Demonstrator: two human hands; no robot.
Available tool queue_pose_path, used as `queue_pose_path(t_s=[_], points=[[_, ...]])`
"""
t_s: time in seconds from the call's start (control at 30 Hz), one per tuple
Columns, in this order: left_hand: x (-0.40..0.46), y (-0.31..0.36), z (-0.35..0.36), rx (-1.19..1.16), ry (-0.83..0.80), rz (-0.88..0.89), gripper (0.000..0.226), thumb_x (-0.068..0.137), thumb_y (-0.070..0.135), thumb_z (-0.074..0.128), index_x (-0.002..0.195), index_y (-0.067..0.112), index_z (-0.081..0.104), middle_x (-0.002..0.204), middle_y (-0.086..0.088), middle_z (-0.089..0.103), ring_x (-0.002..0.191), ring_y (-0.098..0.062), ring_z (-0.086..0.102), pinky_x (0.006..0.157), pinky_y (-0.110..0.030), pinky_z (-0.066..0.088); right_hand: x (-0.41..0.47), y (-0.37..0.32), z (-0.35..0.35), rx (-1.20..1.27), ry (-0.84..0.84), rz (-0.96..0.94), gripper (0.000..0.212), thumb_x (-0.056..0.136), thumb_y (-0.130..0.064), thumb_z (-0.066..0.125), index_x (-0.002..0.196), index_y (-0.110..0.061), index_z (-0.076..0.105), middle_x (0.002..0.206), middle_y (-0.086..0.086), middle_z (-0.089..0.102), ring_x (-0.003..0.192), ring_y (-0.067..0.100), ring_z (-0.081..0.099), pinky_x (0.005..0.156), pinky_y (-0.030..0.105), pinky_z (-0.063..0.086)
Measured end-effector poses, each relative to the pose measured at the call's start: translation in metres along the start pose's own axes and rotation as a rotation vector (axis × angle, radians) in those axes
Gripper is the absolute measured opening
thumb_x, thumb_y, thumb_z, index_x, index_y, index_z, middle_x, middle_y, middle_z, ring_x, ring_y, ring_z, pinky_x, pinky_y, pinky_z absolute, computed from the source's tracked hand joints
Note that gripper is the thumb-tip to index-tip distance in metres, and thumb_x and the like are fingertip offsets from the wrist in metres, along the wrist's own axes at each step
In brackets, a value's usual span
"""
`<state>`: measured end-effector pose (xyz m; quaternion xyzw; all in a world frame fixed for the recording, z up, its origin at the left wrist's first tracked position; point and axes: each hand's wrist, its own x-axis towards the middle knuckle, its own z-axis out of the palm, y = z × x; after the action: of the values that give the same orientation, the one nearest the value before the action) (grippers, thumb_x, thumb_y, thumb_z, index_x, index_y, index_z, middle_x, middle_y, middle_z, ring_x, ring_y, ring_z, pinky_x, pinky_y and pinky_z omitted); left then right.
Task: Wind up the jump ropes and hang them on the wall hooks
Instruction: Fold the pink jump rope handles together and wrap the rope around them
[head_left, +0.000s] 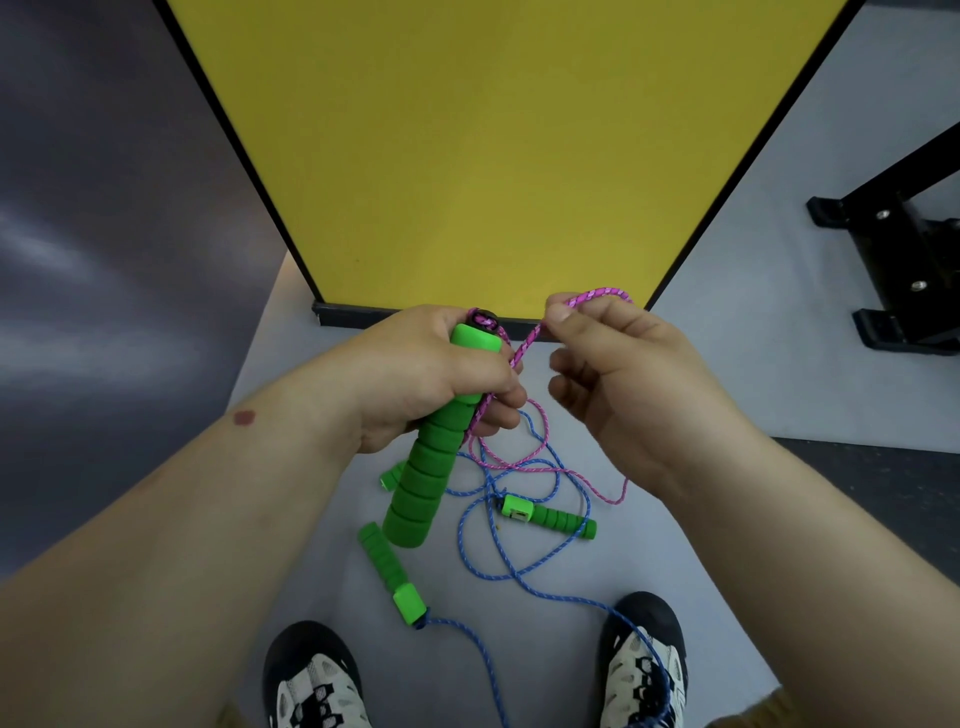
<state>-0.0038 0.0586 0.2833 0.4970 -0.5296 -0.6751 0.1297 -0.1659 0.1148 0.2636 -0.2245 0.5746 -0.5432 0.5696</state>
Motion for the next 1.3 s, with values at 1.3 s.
queue_pose_path(t_s=[1.3], points=[[0.003,-0.002,-0.002,0.026,-0.002,0.007,0.021,0.087,-0.005,0.068,0.107,-0.005,0.064,0.083,-0.018,0.074,0.074,-0.028,0.074,0.088,-0.049,0.06,-0.002,0.004,0.001,-0.13,-0.114,0.066,0.006,0.092,-0.014,0.07,0.096,-0.012,0.074,0.079,0.0,0.065,0.063,0.008,0.056,0.061,0.024,0.049]])
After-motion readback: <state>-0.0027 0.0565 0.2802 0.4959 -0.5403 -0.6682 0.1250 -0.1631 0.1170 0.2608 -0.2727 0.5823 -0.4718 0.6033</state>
